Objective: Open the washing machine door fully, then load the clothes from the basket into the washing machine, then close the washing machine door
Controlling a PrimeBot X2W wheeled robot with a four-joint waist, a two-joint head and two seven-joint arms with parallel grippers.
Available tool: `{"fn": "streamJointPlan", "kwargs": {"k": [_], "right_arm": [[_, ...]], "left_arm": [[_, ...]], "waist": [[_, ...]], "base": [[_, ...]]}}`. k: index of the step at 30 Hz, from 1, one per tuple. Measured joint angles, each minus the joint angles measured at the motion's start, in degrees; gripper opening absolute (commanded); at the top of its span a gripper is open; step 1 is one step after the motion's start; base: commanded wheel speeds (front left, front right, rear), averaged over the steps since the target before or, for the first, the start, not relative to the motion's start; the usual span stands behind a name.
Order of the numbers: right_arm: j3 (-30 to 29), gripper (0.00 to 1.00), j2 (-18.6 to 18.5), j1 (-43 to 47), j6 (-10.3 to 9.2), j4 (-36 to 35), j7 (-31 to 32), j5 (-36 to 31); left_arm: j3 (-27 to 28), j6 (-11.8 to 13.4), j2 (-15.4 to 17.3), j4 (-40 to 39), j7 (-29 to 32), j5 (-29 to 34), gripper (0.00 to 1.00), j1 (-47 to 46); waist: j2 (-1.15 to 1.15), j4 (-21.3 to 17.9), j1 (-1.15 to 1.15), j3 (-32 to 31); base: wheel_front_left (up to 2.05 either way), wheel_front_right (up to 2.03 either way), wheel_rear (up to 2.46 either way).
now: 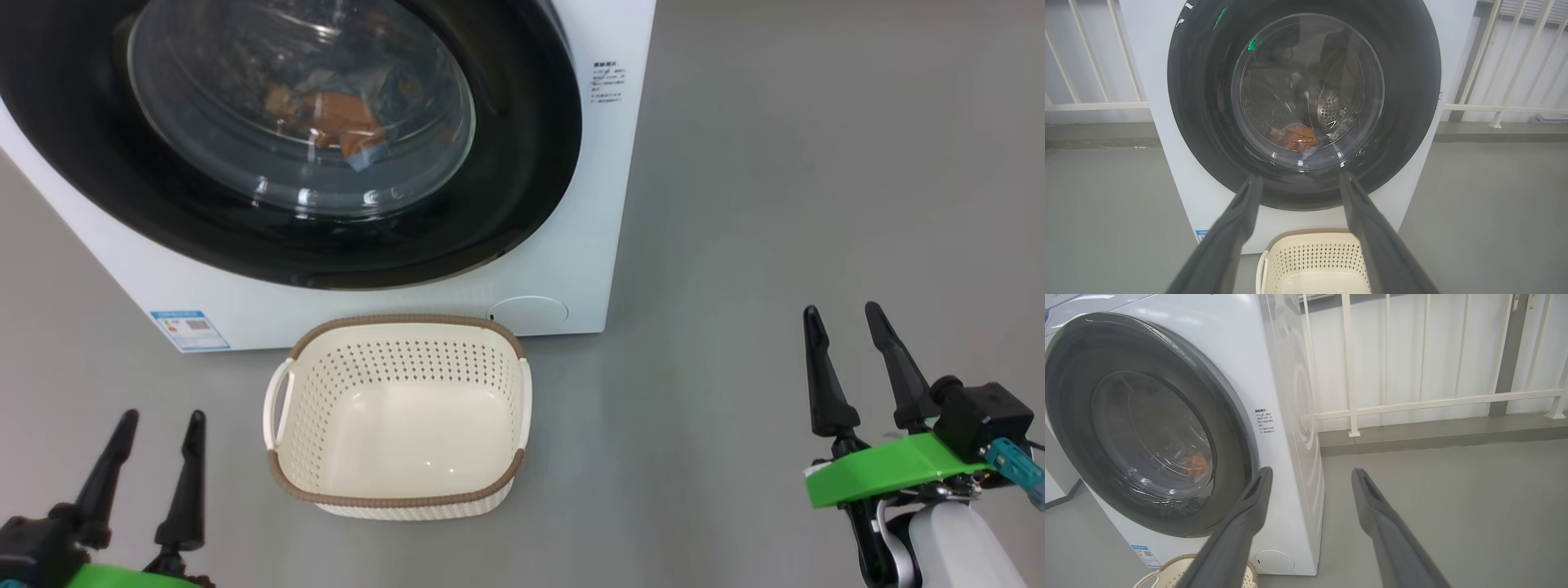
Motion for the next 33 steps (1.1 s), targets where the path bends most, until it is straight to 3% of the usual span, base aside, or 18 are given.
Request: {"fn": "streamJointPlan", "kwargs": {"k": [33], "right_arm": [[-1.15, 1.0, -0.21, 2.79, 0.0, -0.96, 0.0, 0.05]], "left_arm": [[3.66, 0.0, -0.09, 1.64, 0.0, 0.13, 1.0, 1.9]], "waist": [[0.0, -0.71, 0.01, -0.89]], "base": [[0.0, 0.0, 0.0]]}}
